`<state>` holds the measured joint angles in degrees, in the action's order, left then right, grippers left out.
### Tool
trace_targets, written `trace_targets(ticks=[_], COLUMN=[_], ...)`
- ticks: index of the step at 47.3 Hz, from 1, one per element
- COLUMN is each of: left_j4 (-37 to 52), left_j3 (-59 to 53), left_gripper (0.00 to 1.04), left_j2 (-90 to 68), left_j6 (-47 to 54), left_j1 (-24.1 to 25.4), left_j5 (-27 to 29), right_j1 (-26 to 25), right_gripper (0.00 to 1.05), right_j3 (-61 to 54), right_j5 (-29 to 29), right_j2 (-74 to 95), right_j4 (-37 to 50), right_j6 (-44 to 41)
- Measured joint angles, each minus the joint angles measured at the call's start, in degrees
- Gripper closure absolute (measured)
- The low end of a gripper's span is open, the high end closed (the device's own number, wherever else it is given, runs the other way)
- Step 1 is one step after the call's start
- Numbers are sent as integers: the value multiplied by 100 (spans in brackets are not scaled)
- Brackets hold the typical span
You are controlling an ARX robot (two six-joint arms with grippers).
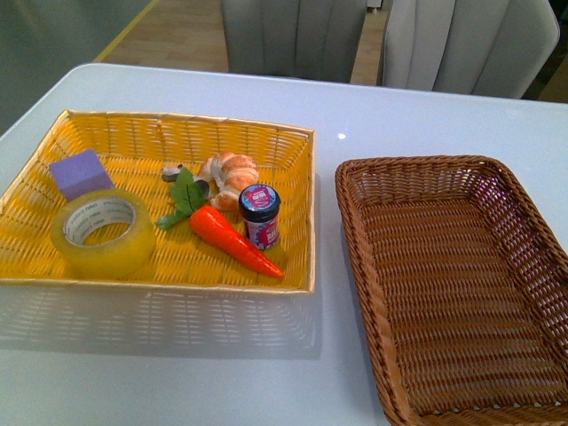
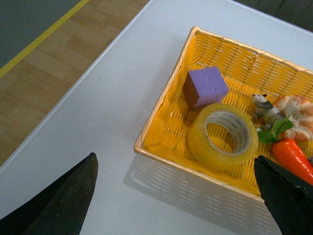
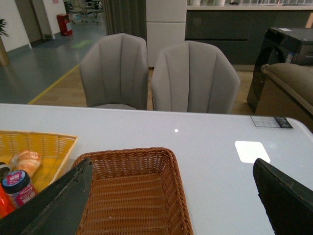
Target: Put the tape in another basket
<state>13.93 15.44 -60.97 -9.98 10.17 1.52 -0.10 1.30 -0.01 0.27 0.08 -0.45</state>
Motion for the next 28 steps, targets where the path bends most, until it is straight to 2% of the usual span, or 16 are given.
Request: trace_targets(ticks=[11,28], left_j4=[973,1108], left_j3=[693,1744], left_gripper=[9,9], left_j2=[-2317,-4240], left_j6=[9,-72], left_j1=[149,291], left_j5=[-81,63], right_j1=[0,0], right_gripper=[9,9], right_j3=[0,0], right_j5=[2,2], right_j2=[0,0], right_j4=[0,0], right_j6=[0,0])
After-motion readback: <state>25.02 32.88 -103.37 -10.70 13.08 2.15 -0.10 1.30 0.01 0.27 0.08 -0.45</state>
